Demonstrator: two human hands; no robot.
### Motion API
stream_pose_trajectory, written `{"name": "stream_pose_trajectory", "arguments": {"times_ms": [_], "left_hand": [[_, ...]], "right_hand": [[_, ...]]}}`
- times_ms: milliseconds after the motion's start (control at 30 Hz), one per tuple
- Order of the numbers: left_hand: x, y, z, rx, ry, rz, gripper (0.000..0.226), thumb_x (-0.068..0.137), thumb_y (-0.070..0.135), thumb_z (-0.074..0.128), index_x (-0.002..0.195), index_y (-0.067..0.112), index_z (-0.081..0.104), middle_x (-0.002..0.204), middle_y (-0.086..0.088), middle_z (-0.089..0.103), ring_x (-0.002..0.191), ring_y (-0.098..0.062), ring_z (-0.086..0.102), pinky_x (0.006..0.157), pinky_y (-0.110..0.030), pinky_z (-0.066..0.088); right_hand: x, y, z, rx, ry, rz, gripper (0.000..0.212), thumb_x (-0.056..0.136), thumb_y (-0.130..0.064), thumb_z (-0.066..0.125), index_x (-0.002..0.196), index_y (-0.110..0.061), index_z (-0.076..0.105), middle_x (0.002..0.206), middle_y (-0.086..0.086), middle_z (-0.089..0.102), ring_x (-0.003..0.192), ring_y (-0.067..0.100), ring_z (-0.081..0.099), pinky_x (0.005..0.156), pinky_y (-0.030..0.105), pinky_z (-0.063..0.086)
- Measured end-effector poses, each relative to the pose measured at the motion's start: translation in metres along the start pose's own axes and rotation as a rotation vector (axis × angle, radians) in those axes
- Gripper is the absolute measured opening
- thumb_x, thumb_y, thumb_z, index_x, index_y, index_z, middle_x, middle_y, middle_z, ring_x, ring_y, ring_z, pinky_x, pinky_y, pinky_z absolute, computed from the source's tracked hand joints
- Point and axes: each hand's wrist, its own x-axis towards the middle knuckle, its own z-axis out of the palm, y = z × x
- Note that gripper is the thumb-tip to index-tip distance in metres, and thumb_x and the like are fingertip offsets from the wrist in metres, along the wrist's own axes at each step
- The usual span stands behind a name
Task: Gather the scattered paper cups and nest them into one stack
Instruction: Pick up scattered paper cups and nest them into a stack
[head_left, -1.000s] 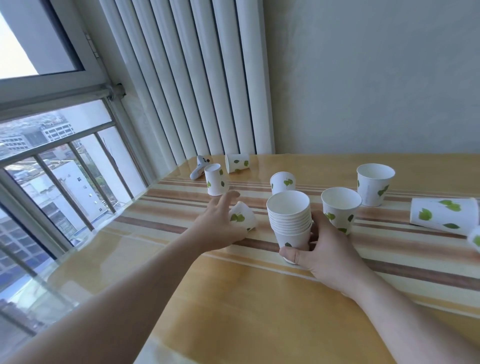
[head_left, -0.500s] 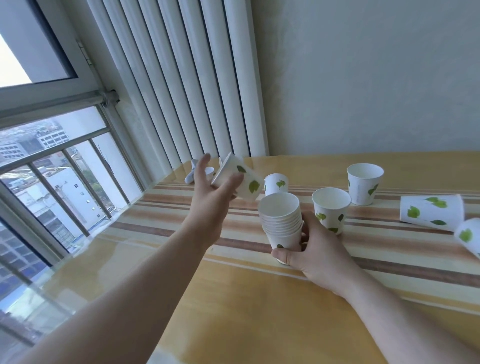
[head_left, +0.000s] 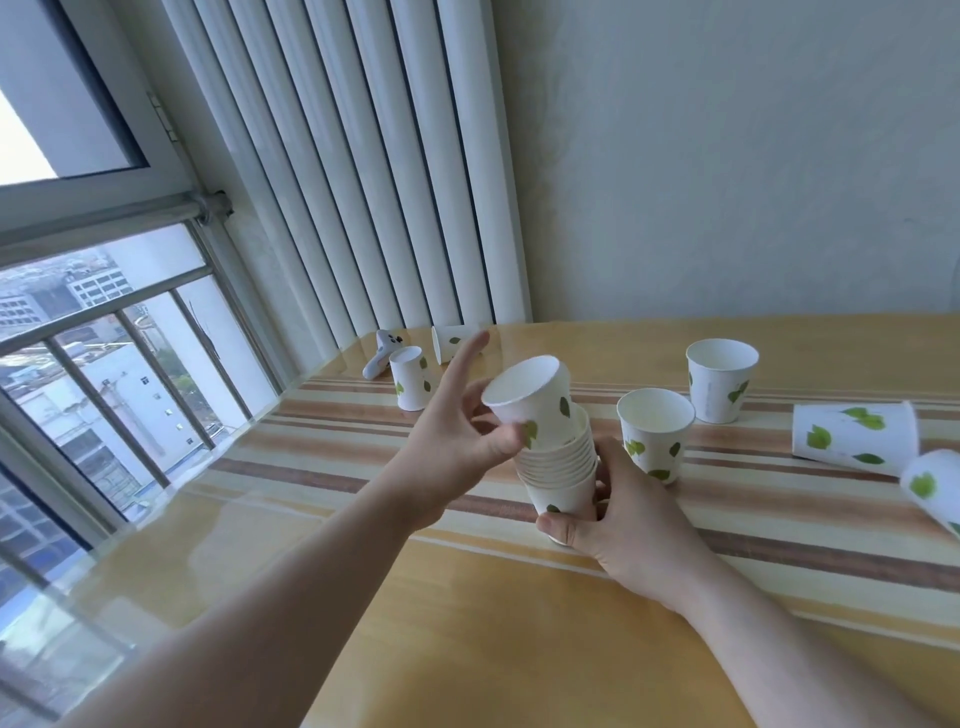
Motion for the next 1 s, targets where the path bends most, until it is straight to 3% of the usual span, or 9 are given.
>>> {"name": "stream_pose_trajectory", "arguments": {"times_ms": [100,200,267,400,500,567,667,867,1000], "left_hand": [[0.007,-0.022,-0.017,0.046,0.12,-0.077,0.094,0.077,0.086,0.07,0.153,0.034,0.056,0.136,0.004,0.075,0.13,-0.021,0.069,0.103,-0.033,0.058],[0.032,-0.056,-0.035,0.243,0.381,-0.243,0.029,0.1,0.041,0.07,0.129,0.034,0.071,0.127,0.003,0.07,0.117,-0.021,0.069,0.082,-0.028,0.052],[0.053,-0.073,-0.05,0.375,0.462,-0.314,0.045,0.096,0.024,0.07,0.138,0.039,0.062,0.142,-0.001,0.054,0.11,-0.017,0.064,0.079,-0.028,0.052],[0.098,-0.093,-0.083,0.481,0.497,-0.396,0.087,0.092,0.023,0.071,0.16,0.057,0.029,0.159,-0.004,0.03,0.129,-0.036,0.055,0.098,-0.052,0.061],[0.121,-0.103,-0.095,0.516,0.458,-0.438,0.079,0.092,0.028,0.071,0.154,0.059,0.035,0.167,0.001,0.017,0.116,-0.039,0.063,0.078,-0.046,0.067],[0.127,-0.105,-0.095,0.54,0.496,-0.425,0.053,0.09,0.029,0.07,0.136,0.044,0.048,0.164,-0.001,0.023,0.102,-0.036,0.067,0.065,-0.039,0.062],[0.129,-0.103,-0.088,0.553,0.625,-0.347,0.038,0.087,0.035,0.072,0.117,0.03,0.049,0.145,-0.002,0.05,0.099,-0.029,0.063,0.076,-0.049,0.064],[0.096,-0.095,-0.066,0.407,0.614,-0.166,0.078,0.09,0.04,0.079,0.154,0.042,0.035,0.142,0.013,0.048,0.116,-0.016,0.054,0.091,-0.04,0.051],[0.071,-0.085,-0.062,0.305,0.483,-0.151,0.082,0.088,0.04,0.083,0.155,0.047,0.037,0.133,0.005,0.061,0.115,-0.021,0.063,0.096,-0.04,0.052]], "right_hand": [[0.002,0.001,0.001,0.0,-0.006,0.003,0.061,0.071,-0.054,0.09,0.115,-0.056,0.049,0.108,-0.034,0.069,0.094,-0.002,0.071,0.089,0.037,0.062],[0.002,0.001,0.001,0.011,-0.024,-0.006,0.055,0.076,-0.047,0.09,0.111,-0.056,0.048,0.111,-0.044,0.062,0.094,-0.006,0.068,0.086,0.03,0.06],[0.003,0.001,0.0,0.007,-0.029,-0.005,0.056,0.077,-0.046,0.091,0.114,-0.054,0.049,0.112,-0.043,0.063,0.096,-0.006,0.067,0.085,0.028,0.059],[0.004,0.004,0.0,0.015,-0.021,0.006,0.06,0.074,-0.044,0.093,0.115,-0.056,0.05,0.11,-0.036,0.068,0.094,0.0,0.07,0.085,0.028,0.06],[0.006,0.007,0.0,0.026,-0.019,0.016,0.062,0.073,-0.042,0.094,0.115,-0.056,0.052,0.108,-0.032,0.071,0.092,0.004,0.072,0.083,0.028,0.06],[0.007,0.007,0.0,0.032,-0.016,0.022,0.061,0.073,-0.04,0.095,0.114,-0.056,0.052,0.108,-0.031,0.071,0.091,0.004,0.072,0.082,0.026,0.06],[0.007,0.006,0.001,0.023,-0.013,0.025,0.062,0.073,-0.041,0.095,0.111,-0.06,0.05,0.111,-0.033,0.071,0.095,0.002,0.073,0.083,0.027,0.061],[0.006,0.004,0.001,0.007,0.0,0.043,0.061,0.072,-0.042,0.095,0.114,-0.055,0.052,0.109,-0.036,0.071,0.095,-0.001,0.073,0.086,0.031,0.061],[0.005,0.0,0.001,0.003,0.005,0.035,0.06,0.074,-0.04,0.095,0.114,-0.053,0.053,0.109,-0.039,0.069,0.095,-0.004,0.072,0.086,0.03,0.061]]}}
